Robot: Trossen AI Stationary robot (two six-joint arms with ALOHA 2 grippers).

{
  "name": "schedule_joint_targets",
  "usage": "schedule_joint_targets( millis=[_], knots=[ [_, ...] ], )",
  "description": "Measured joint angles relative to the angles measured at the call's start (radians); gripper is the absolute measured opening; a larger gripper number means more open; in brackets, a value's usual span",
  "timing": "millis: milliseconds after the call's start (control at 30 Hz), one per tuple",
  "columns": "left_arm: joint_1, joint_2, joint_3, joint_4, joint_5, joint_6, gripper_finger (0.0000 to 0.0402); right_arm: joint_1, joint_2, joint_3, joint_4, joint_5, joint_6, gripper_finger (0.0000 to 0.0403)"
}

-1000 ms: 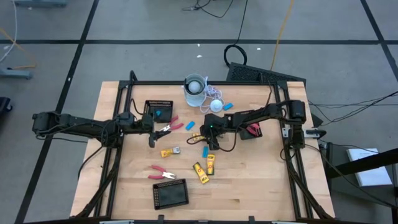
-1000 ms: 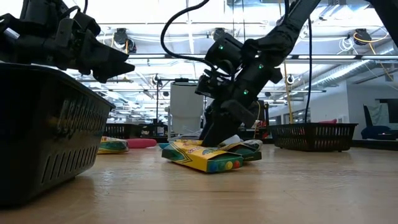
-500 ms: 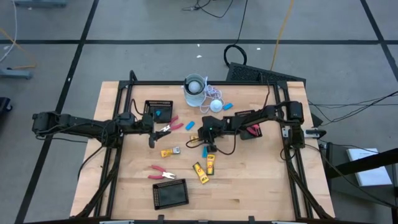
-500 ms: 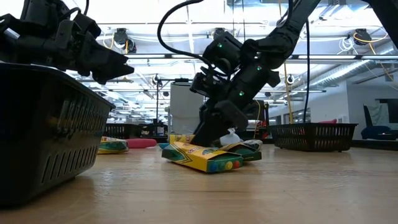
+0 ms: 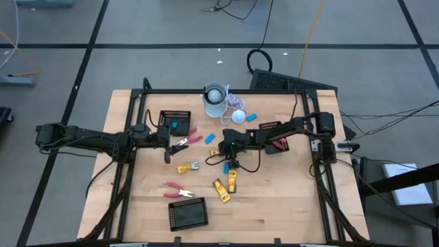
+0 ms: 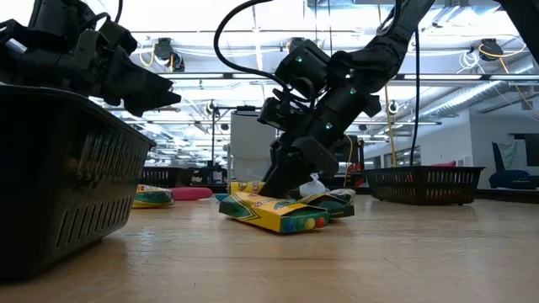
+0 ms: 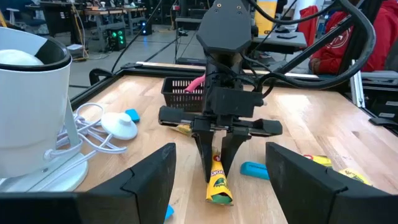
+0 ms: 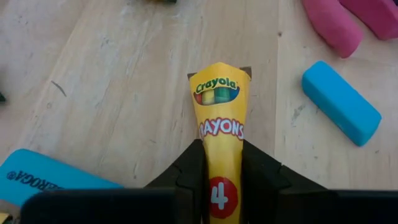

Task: Pick & Place School Supplies
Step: Put the yellow crayon box into the bottom black bin

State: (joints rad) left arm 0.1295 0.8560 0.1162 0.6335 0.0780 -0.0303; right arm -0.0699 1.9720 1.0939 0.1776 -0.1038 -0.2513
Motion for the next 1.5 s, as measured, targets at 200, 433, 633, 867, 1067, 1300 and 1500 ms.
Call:
schedule_joint_targets(
  millis=[200,433,633,867,1067,1300,1500],
  knots=[
    [0.000,0.000,0.000,-0.014,0.033,0.002,0.0248,0.039,0.002,-0.001,0.085,-0.009,-0.004,0.0063],
    [-0.010,0.000,0.000,-0.086,0.057,-0.008,0.0248,0.093,-0.018,0.010,0.117,-0.006,-0.004,0.0063],
    [-0.044,0.000,0.000,-0.135,0.053,-0.018,0.0248,0.149,-0.073,0.025,0.125,-0.006,0.001,0.0063],
    [-0.139,0.000,0.000,-0.118,0.059,-0.036,0.0248,0.225,-0.100,0.063,0.162,0.004,0.022,0.0063],
    [-0.287,0.001,0.000,0.015,-0.025,-0.041,0.0248,0.230,-0.100,0.076,0.242,0.056,0.012,0.0063],
    [-0.401,0.001,0.000,0.051,-0.202,-0.016,0.0248,0.201,-0.100,0.076,0.367,0.081,-0.007,0.0063],
    [-0.423,0.074,0.000,0.141,-0.271,-0.015,0.0248,0.181,-0.100,0.076,0.443,0.076,-0.020,0.0063]
  ],
)
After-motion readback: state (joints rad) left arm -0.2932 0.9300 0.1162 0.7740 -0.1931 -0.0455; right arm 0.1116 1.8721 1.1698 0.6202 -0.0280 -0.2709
